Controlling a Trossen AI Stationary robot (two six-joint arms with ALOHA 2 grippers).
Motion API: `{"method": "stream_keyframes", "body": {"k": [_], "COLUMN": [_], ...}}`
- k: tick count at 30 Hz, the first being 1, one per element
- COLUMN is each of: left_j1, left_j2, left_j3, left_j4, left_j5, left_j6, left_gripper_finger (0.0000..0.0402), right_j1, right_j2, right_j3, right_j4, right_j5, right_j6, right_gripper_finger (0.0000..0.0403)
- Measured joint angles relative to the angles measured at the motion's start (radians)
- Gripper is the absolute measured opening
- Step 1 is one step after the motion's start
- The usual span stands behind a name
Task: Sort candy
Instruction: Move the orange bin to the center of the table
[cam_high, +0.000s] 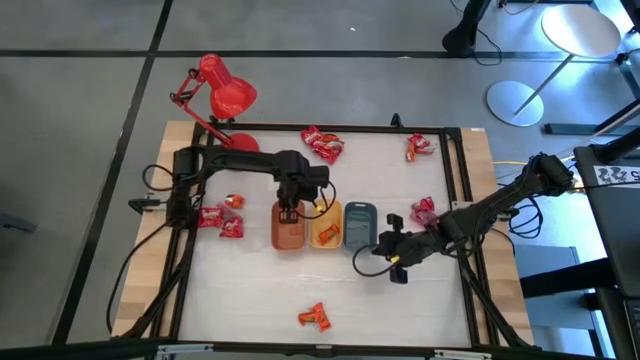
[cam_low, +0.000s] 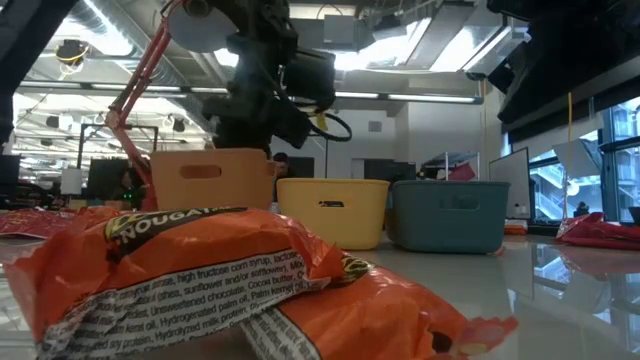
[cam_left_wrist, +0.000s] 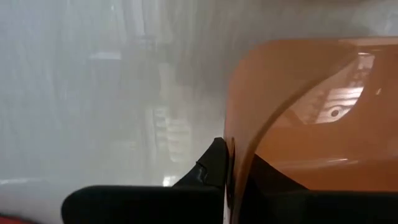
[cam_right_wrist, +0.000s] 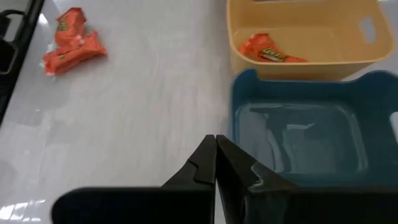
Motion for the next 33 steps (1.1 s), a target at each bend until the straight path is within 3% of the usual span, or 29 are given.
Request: {"method": "stream_keyframes", "body": {"k": [33], "left_j1": [0.011], "left_j2": [0.063], "left_j3": [0.005], "left_j4": [0.035], "left_j5": [-0.027], "left_j6": [0.06], "left_gripper_finger": [0.0002], "right_j1": [0.0], "right_j2": [-0.001], "right_j3": [0.0], "right_j4": [-0.008], "right_j5": [-0.022], "right_j6": [0.003], "right_gripper_finger": [0.0007]}}
